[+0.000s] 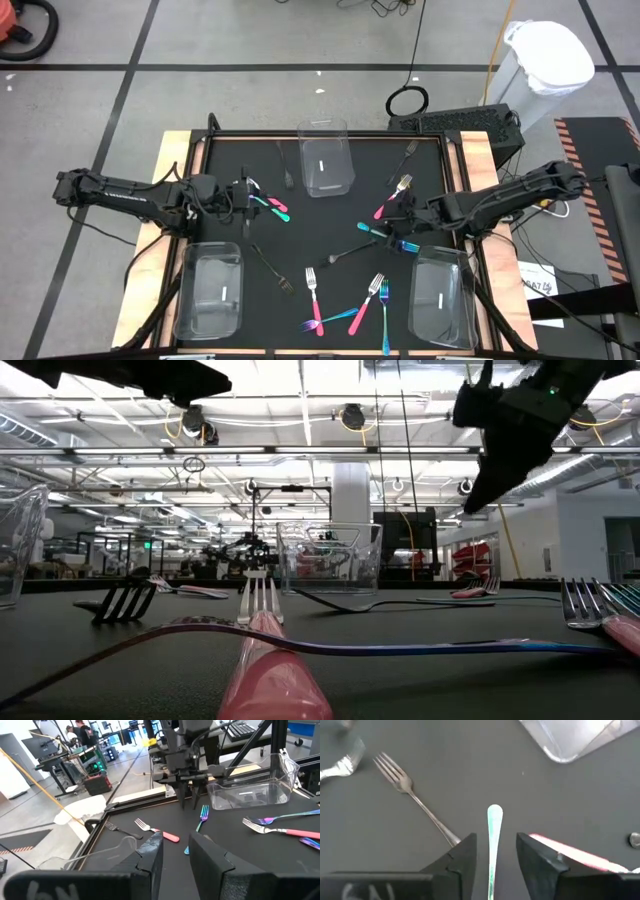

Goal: Sort silverware by color (type)
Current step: Put the blue fork into the top transparent bin

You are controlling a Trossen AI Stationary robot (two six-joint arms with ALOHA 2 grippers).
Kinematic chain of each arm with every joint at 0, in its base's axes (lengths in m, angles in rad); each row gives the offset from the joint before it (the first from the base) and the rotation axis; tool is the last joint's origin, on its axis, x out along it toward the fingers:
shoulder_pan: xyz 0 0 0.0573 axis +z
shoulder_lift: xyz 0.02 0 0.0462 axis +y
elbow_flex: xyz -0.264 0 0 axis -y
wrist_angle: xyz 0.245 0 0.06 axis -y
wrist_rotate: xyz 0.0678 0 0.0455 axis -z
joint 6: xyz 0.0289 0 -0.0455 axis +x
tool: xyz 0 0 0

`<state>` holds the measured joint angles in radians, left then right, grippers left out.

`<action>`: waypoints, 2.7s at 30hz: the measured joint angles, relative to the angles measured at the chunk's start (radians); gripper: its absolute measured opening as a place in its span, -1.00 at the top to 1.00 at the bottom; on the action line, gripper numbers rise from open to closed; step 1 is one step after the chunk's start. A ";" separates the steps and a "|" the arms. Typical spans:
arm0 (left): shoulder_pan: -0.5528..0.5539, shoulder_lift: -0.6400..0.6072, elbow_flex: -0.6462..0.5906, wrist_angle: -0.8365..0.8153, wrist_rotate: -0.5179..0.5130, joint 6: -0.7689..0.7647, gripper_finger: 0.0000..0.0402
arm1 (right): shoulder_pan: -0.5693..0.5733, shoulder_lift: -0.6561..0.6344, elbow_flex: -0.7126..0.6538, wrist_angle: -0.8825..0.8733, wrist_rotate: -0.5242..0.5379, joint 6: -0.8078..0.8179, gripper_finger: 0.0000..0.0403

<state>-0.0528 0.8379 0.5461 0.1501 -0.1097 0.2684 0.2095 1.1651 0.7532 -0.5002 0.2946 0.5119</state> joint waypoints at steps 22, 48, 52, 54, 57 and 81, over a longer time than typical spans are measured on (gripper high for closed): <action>0.000 0.000 0.000 -0.001 0.000 0.000 0.52 | -0.047 0.223 0.000 -0.077 -0.117 -0.053 0.08; 0.000 0.000 0.000 -0.002 0.000 0.000 0.52 | -0.072 0.357 0.005 -0.101 -0.199 -0.026 0.08; 0.000 0.000 0.000 -0.002 -0.001 0.000 0.52 | -0.073 0.358 0.004 -0.102 -0.216 -0.026 0.16; 0.000 0.000 0.000 -0.002 -0.001 0.000 0.52 | -0.073 0.358 0.003 -0.103 -0.220 -0.026 0.24; 0.000 0.000 0.000 -0.002 -0.001 0.000 0.52 | -0.074 0.358 0.003 -0.105 -0.221 -0.032 0.41; 0.000 0.000 0.000 -0.002 -0.052 0.000 0.52 | -0.117 0.363 0.093 -0.146 -0.213 -0.189 0.96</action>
<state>-0.0528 0.8375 0.5461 0.1483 -0.1620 0.2687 0.0925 1.5284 0.8458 -0.6461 0.0812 0.3232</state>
